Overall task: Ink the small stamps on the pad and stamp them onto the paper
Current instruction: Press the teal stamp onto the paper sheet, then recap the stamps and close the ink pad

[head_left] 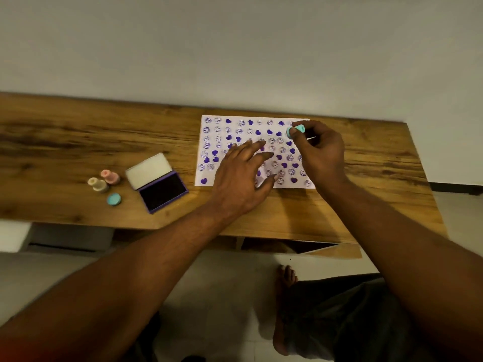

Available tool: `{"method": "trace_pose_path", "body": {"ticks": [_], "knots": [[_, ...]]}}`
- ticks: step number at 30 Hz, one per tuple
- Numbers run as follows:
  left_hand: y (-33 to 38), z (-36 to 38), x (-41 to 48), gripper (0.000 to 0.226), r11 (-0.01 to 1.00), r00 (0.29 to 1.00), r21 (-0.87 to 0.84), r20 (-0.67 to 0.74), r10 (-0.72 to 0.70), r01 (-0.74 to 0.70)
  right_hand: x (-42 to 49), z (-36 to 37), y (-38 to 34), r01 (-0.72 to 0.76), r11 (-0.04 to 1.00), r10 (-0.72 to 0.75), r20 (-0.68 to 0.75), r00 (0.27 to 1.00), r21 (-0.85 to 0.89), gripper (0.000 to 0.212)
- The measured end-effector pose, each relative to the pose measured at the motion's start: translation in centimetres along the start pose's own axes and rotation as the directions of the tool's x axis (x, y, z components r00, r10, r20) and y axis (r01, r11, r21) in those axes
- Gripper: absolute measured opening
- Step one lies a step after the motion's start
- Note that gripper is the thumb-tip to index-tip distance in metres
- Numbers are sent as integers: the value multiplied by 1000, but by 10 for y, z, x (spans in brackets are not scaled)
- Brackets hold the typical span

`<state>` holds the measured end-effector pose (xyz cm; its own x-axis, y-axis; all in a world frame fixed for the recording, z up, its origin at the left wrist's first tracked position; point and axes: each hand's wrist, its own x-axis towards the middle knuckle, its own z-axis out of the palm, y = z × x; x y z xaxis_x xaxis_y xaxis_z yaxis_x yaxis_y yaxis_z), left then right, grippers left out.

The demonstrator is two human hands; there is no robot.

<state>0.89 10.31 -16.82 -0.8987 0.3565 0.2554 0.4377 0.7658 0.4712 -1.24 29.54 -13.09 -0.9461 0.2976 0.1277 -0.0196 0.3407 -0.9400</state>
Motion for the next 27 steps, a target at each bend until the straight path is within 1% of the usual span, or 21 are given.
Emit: {"method": "trace_pose_path", "body": {"ticks": [3,6,9,11,15,19,22,23,27], "knots": [[-26,-44,-18,47,996,995,65,-89,-55,60,-6,33,-11,85,995,-81,67,994,-59,26],[-54,-85,-34,34,979,970,89,-178,-167,185,-15,70,-26,161,985,-151,151,977,-60,24],[-81,-117,-56,22,951,927,70,-255,-276,302,-28,113,-45,241,970,-221,273,936,-43,16],[-99,-133,-76,16,935,902,61,-293,-317,348,-39,143,-57,305,952,-275,355,893,-31,19],[-131,-152,-118,24,887,855,67,-307,-418,458,-64,201,-75,440,898,-369,505,780,-22,26],[-158,-162,-151,31,836,804,58,-321,-501,545,-85,244,-89,529,849,-418,617,667,3,21],[-174,-167,-165,33,802,796,101,-246,-554,589,-94,260,-92,573,820,-413,716,563,22,26],[-179,-168,-168,36,793,794,113,-217,-568,598,-95,262,-92,579,815,-397,742,540,15,28],[-191,-167,-169,41,751,752,78,-157,-640,656,-98,269,-88,583,809,-309,792,527,-71,30]]}}
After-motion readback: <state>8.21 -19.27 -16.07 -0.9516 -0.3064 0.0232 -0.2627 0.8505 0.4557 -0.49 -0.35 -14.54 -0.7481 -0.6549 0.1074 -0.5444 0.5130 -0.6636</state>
